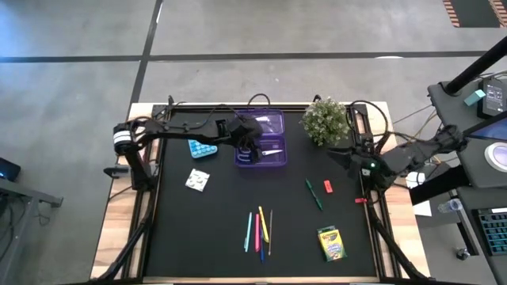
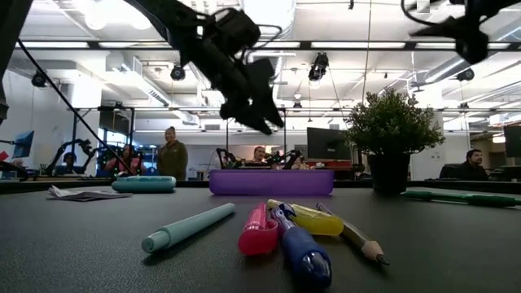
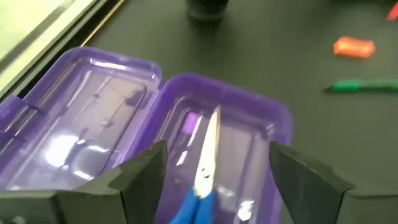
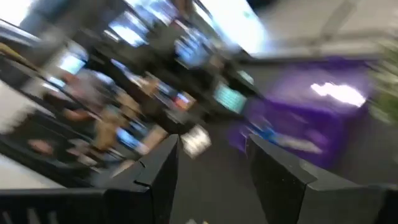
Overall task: Pack school essentials
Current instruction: Put the green pen into the purple supply box
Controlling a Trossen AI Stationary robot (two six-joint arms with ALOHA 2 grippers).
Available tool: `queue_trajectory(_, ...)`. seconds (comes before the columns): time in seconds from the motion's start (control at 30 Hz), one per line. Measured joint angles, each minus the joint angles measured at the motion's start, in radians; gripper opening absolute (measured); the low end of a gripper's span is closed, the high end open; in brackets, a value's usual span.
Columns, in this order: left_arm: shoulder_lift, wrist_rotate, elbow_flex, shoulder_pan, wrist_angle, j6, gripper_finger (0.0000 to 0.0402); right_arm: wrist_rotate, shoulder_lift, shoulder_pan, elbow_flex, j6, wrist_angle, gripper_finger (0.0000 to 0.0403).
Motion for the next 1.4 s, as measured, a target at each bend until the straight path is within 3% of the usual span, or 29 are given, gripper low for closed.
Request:
queue_trajectory(0.1,-0.033,0.042,0.0,0.0,0.001,-0.076,0.0262,-0.04,0.103,0.0,0.119,0.184,-0.286,0.0178)
queue_trajectory(0.2,-0.07,0.091,0.0,0.0,-0.001,-0.144,0.0262,-0.128,0.213,0.0,0.211,0.331,-0.459,0.0178)
queue_trajectory(0.53,-0.164,0.198,0.003,-0.016,0.04,-0.269,0.0263,-0.46,0.526,0.0,0.416,0.521,-0.688,0.0178)
queue_trajectory(0.93,-0.204,0.205,0.002,-0.113,0.077,-0.294,0.0263,-0.663,0.738,0.0,0.401,0.552,-0.649,0.0178)
queue_trajectory(1.13,-0.228,0.207,0.002,-0.147,0.1,-0.294,0.0263,-0.685,0.816,-0.003,0.369,0.517,-0.512,0.0178)
queue_trajectory(1.4,-0.25,0.206,0.003,-0.152,0.107,-0.294,0.0263,-0.686,0.924,-0.023,0.354,0.478,-0.511,0.0168)
